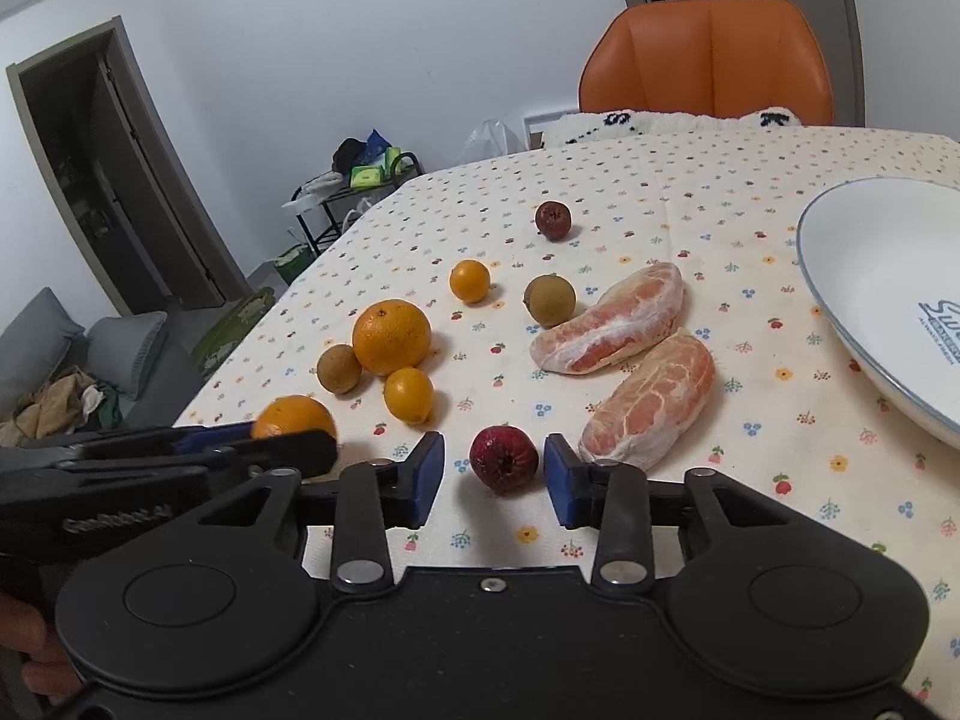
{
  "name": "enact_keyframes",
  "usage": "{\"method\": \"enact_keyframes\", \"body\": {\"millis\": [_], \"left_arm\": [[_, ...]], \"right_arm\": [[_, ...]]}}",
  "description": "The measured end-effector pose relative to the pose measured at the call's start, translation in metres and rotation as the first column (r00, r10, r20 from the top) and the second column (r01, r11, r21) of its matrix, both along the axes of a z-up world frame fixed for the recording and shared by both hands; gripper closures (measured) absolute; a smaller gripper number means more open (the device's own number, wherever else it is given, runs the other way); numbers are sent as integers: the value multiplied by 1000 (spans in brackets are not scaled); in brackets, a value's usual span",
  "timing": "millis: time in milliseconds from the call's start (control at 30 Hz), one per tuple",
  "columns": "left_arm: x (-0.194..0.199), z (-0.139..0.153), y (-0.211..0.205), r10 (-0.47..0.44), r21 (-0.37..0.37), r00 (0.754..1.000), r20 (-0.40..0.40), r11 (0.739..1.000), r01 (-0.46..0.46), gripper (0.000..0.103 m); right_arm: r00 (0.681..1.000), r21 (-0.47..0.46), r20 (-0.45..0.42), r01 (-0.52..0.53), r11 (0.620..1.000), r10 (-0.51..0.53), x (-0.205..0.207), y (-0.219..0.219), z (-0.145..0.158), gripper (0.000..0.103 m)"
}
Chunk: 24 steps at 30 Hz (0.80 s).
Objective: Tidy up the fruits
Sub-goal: 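Grasp the large orange with the left tool while the right tool grasps the red plum, then carry the orange in the left tool while the right tool carries the plum to the plate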
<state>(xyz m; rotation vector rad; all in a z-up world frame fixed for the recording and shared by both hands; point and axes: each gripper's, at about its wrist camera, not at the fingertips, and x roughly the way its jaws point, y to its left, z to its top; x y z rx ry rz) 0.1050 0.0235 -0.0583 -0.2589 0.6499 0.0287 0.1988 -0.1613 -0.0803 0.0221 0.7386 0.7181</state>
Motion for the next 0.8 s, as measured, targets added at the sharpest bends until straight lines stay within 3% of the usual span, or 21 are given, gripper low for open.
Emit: {"method": "enact_keyframes", "body": {"millis": [67, 800], "left_arm": [[-2, 1, 0, -1, 1, 1000, 5, 1000, 1, 67], [-2, 30, -38, -70, 26, 995, 77, 997, 69, 67]], "right_arm": [[1000, -11, -5, 4, 1000, -4, -1, 1, 1, 80], [992, 93, 66, 101, 991, -107, -22, -64, 43, 80]]}}
